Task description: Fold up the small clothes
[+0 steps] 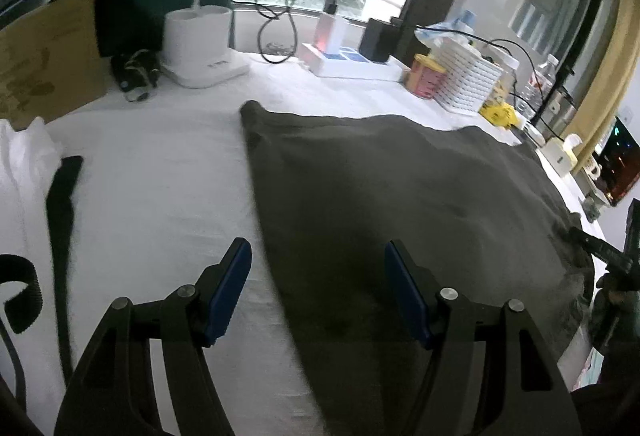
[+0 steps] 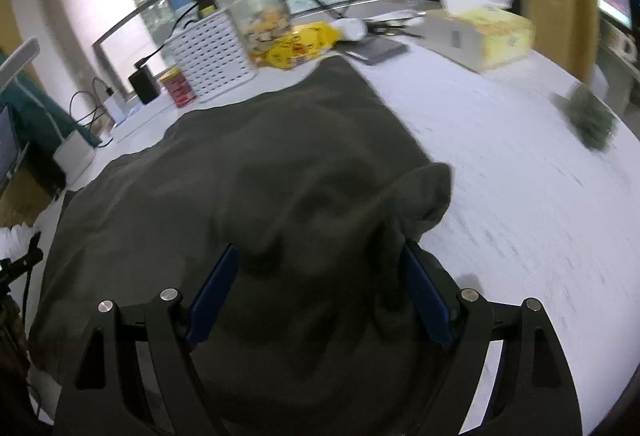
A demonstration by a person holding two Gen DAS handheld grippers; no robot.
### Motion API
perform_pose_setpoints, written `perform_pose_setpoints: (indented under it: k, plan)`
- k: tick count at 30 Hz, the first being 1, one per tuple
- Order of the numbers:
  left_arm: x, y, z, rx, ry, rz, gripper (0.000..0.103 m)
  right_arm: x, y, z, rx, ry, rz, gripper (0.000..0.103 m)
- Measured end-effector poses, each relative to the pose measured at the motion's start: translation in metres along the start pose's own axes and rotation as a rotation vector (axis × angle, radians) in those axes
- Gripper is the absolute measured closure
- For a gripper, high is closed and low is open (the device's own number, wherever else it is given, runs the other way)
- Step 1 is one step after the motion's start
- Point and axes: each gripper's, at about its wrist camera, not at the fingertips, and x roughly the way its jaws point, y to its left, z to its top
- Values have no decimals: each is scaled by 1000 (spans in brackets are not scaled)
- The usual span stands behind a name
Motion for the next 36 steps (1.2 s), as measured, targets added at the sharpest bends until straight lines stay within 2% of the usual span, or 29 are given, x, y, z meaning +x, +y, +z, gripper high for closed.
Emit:
perform_pose_setpoints:
  k: [4,7,8,12,14,20,25,36]
  plan:
    - [1,7,0,-25,4,20,34,18,15,15,-70,13,12,22]
    - [4,10,-2,-37,13,27,34,27,23,20,-113,19,-6,43]
    - [4,10,-2,-39,14,27,34,28,24,21,-119,21,-9,55]
    - [6,8,-2,-36,18,20,34,29,25,21,-131,29,8,74]
    - [5,7,-1,-31,14,14,34,27,28,22,-141,30,6,78]
    - [-4,6,0,-17,-12,-3,34,8,50,27,-203,-18,-21,80]
    - [-14,8,-3,-17,-38,-24,34,-9,74,34,-257,-57,-7,80]
    - [-38,15,-11,-27,-102,-61,34,-13,158,31,-403,-66,114,80]
